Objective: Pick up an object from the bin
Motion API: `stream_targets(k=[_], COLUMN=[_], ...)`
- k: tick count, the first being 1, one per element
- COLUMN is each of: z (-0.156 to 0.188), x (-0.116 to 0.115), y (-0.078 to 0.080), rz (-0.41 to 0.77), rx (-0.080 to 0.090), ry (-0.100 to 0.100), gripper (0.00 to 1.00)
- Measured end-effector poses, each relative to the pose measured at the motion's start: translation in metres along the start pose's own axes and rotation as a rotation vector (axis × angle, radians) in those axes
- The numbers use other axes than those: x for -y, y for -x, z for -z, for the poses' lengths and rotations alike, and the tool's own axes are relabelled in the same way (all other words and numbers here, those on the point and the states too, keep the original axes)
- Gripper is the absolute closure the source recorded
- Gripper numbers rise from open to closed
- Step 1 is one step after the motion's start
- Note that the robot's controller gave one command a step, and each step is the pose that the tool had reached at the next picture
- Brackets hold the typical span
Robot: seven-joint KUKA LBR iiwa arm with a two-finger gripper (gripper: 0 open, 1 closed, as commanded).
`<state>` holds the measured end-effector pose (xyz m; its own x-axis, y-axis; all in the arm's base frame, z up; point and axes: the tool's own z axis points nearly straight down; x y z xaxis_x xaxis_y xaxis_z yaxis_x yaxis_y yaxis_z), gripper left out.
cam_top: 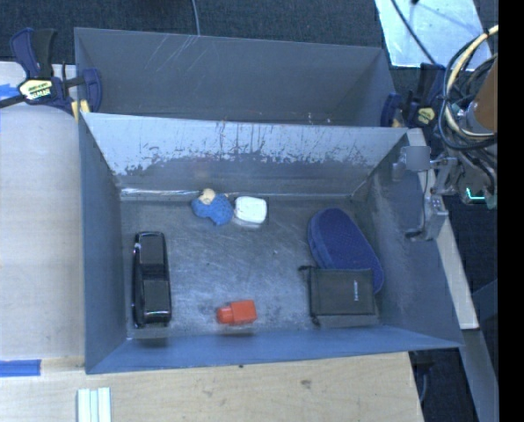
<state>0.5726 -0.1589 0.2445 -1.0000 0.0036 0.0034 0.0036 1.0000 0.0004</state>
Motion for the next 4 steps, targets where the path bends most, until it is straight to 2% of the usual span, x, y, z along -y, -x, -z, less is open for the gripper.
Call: stream_targets(k=[1, 2, 3, 4], z=[-0.171, -0.144, -0.144, -0.172], x=[-0.037, -0.022, -0.07, -0.054], y=[-0.042, -0.082, -0.082, -0.082], rz=[-0.392, 0.151, 0.472, 0.489], rx=[0.016, 0.008, 0.001, 0.013], ry=[-0.001, -0.003, 0.001, 0.002], gripper=[0.0, 0.0, 0.0, 0.0])
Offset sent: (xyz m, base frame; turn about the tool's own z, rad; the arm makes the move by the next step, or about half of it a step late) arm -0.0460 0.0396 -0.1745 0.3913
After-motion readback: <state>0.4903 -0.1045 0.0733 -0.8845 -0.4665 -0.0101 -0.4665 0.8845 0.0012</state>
